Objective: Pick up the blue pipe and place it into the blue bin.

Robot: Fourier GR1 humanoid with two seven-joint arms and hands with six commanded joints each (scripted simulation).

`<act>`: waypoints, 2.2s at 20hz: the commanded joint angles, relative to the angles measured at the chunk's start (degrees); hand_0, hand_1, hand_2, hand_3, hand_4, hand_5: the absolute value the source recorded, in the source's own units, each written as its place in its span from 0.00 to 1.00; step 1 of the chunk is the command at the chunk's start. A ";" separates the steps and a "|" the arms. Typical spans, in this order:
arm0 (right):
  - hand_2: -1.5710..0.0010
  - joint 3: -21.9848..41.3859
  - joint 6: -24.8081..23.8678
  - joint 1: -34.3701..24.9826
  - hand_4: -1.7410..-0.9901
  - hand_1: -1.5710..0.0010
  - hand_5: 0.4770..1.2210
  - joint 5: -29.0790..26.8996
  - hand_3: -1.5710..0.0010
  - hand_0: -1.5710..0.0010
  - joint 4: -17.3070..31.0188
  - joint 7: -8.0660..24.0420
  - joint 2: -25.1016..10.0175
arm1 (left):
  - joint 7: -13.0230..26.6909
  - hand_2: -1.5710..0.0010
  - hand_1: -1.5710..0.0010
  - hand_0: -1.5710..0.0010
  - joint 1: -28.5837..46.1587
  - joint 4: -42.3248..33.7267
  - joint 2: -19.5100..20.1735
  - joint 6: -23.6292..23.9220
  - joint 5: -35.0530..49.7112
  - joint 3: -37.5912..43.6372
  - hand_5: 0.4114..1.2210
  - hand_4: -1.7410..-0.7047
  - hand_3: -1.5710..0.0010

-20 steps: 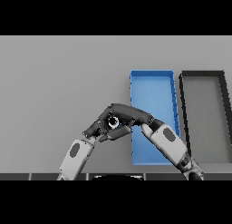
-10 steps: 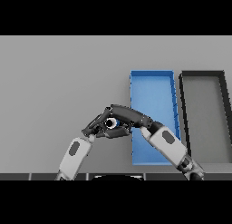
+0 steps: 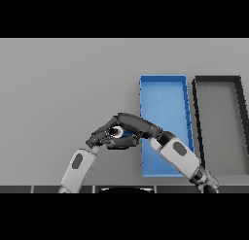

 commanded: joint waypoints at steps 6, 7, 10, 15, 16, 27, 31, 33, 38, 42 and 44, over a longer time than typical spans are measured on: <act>0.00 0.05 -1.52 0.21 0.00 0.00 1.00 -2.15 0.00 0.00 0.34 -0.91 0.43 | 2.98 0.97 0.97 0.97 -0.12 1.40 -0.44 0.75 -0.46 0.48 0.13 0.77 0.97; 0.00 -0.87 -1.93 -0.23 0.00 0.00 1.00 -4.58 0.00 0.00 0.23 -0.30 0.66 | 2.96 0.98 0.98 0.97 -0.34 1.64 0.17 0.77 -0.56 1.00 0.10 0.78 0.98; 0.00 -3.21 -4.24 -2.37 0.00 0.00 1.00 -11.39 0.00 0.00 -0.95 2.99 0.62 | 3.12 0.99 0.99 0.99 0.09 2.16 -0.06 0.92 -1.03 0.61 0.08 0.80 0.99; 0.00 -10.61 -8.36 -15.28 0.00 0.00 1.00 -24.20 0.00 0.00 1.05 8.12 -1.31 | 3.47 1.00 1.00 1.00 -0.52 2.32 -0.29 0.69 -0.78 0.70 0.04 0.81 1.00; 0.00 -11.50 -8.16 -17.75 0.00 0.00 1.00 -25.94 0.00 0.00 1.75 8.12 -1.91 | 3.63 1.00 1.00 1.00 0.32 1.67 -0.53 0.51 -0.61 0.21 0.04 0.81 1.00; 0.00 -23.64 -14.67 -27.88 0.00 0.00 1.00 -20.63 0.00 0.00 21.32 4.44 -15.37 | 5.57 1.00 1.00 1.00 -0.19 0.90 0.34 0.40 -0.80 0.72 0.00 0.83 1.00; 0.00 -25.08 -14.43 -19.57 0.00 0.00 1.00 -20.43 0.00 0.00 22.61 4.21 -18.54 | 4.42 1.00 1.00 1.00 -0.19 0.59 1.03 0.36 -1.33 0.49 0.01 0.84 1.00; 0.00 -24.73 -15.01 -15.11 0.00 0.00 1.00 -20.62 0.00 0.00 20.67 5.08 -19.41 | 3.93 1.00 1.00 1.00 0.16 0.89 1.29 0.64 -1.57 0.69 0.01 0.85 1.00; 0.00 -23.76 -18.60 -2.90 0.00 0.00 1.00 -20.17 0.00 0.00 15.39 8.90 -21.41 | 4.30 1.00 1.00 1.00 1.12 0.34 0.62 0.47 -0.73 0.34 0.01 0.83 1.00; 0.00 -21.94 -24.54 5.11 0.00 0.00 1.00 -17.74 0.00 0.00 10.80 12.94 -22.24 | 4.31 1.00 1.00 1.00 2.33 -0.95 0.46 0.76 -1.11 -0.51 0.02 0.83 1.00; 0.00 -17.94 -29.53 6.66 0.00 0.00 1.00 -17.19 0.04 0.00 11.08 13.26 -24.89 | 5.10 1.00 1.00 1.00 1.60 -0.24 0.69 0.14 -0.41 0.10 0.01 0.82 1.00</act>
